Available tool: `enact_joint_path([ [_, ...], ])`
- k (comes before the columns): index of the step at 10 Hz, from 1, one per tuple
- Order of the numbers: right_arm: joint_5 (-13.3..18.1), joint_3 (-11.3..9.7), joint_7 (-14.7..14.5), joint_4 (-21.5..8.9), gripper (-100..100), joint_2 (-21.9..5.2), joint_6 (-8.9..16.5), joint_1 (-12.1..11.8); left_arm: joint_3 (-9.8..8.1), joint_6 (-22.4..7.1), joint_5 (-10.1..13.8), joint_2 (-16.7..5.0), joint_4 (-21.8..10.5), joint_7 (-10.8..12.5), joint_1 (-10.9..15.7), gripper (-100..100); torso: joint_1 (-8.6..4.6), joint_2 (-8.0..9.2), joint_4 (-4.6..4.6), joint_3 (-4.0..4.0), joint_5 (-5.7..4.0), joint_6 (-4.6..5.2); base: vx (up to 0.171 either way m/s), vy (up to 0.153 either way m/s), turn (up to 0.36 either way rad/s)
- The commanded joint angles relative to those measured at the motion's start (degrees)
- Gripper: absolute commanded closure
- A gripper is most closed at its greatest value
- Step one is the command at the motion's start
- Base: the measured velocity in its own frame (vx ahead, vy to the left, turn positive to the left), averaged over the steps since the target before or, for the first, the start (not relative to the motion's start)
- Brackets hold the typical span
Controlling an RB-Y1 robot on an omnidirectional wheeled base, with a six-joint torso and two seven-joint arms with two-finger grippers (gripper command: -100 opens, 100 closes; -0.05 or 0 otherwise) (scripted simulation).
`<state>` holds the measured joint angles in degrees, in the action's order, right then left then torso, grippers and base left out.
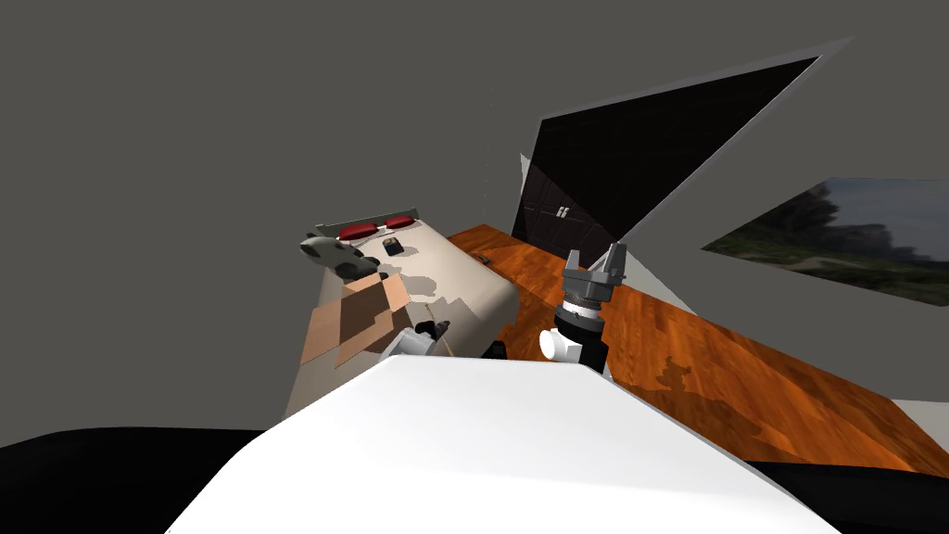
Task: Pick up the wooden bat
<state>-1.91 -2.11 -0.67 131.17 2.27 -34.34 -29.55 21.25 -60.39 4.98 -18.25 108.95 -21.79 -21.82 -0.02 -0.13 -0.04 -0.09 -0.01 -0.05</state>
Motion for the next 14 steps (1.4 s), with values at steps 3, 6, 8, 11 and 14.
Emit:
enact_joint_path([
  [3, 0.0, 0.0, 0.0, 0.0, 0, 0.0, 0.0, 0.0, 1.16, -4.6, 0.4, -1.7, -1.0, -1.4, 0.2, -100, -0.01, -0.04, -0.01, -0.02, 0.00, -0.01, 0.043, 0.017, -0.084],
  [6, 0.0, 0.0, 0.0, 0.0, 0, 0.0, 0.0, 0.0, 1.35, -5.0, 0.3, -2.0, -1.4, -1.5, 0.2, 0, -0.06, 0.03, 0.01, 0.02, -0.01, -0.02, 0.019, 0.006, -0.033],
  [8, 0.0, 0.0, 0.0, 0.0, 0, 0.0, 0.0, 0.0, 1.28, -3.1, 0.2, -1.4, -4.1, -1.3, 0.9, -100, -0.08, 0.11, 0.02, 0.06, -0.02, -0.01, 0.000, 0.004, -0.043],
  [11, 0.0, 0.0, 0.0, 0.0, 0, 0.0, 0.0, 0.0, 1.16, -0.1, 0.0, -0.7, -8.3, -1.1, 1.9, -100, -0.07, 0.13, 0.03, 0.07, -0.01, -0.01, -0.001, 0.005, -0.038],
  [14, 0.0, 0.0, 0.0, 0.0, 0, 0.0, 0.0, 0.0, 1.16, -0.8, 0.1, -0.8, -7.4, -1.1, 1.8, 100, 0.00, 0.03, 0.00, 0.01, 0.05, 0.01, 0.000, 0.000, 0.000],
])
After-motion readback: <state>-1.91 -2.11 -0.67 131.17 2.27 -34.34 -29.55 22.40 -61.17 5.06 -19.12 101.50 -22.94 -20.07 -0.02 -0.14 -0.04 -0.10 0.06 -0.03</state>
